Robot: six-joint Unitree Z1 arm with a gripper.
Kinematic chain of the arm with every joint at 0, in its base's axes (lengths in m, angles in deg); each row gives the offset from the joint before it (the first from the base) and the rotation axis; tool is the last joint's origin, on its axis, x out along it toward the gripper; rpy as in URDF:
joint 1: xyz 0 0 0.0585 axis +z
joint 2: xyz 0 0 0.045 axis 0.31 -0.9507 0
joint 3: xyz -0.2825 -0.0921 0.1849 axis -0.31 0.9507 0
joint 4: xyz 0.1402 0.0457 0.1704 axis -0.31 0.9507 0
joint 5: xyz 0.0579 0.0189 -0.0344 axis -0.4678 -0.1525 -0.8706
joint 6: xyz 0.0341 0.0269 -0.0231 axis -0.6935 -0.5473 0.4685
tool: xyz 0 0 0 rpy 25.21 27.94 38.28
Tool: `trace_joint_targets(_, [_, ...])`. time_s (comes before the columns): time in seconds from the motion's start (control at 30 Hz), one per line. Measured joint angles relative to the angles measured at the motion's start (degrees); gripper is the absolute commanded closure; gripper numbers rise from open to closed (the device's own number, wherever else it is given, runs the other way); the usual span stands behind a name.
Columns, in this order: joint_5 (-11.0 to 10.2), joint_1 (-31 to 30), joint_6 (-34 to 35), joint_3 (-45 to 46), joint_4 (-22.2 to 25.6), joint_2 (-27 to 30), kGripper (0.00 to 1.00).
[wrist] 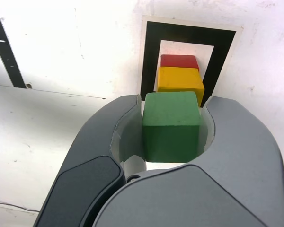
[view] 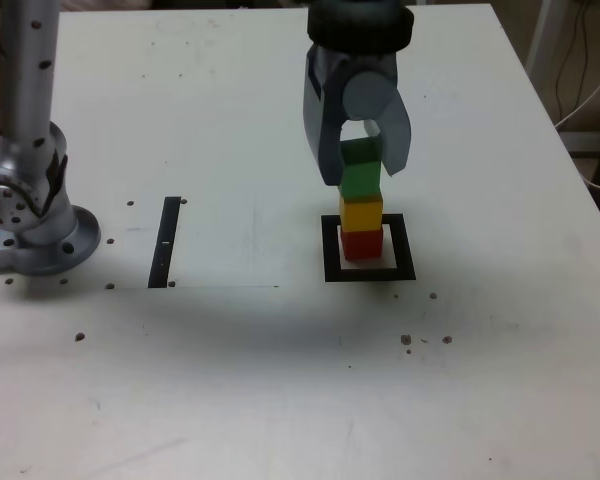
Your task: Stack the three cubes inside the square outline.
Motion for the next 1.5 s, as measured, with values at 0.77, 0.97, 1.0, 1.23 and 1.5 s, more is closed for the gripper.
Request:
trace_joint_targets(0.77, [-1.14, -0.03, -0.17, 2.37, -3.18, 0.09, 0.0])
trace_joint_targets(0.97, [-2.03, -0.03, -0.17, 2.41, -3.27, 0.92, 0.0])
trace_joint_targets(1.0, [-2.09, -0.03, -0.17, 2.53, -3.25, 1.03, 0.0])
trace_joint_targets(1.23, [-3.29, -0.28, -0.17, 2.89, -1.33, 4.72, 0.0])
trace_joint_targets(1.5, [-3.96, -0.39, -1.55, 2.26, 3.48, 13.59, 0.0])
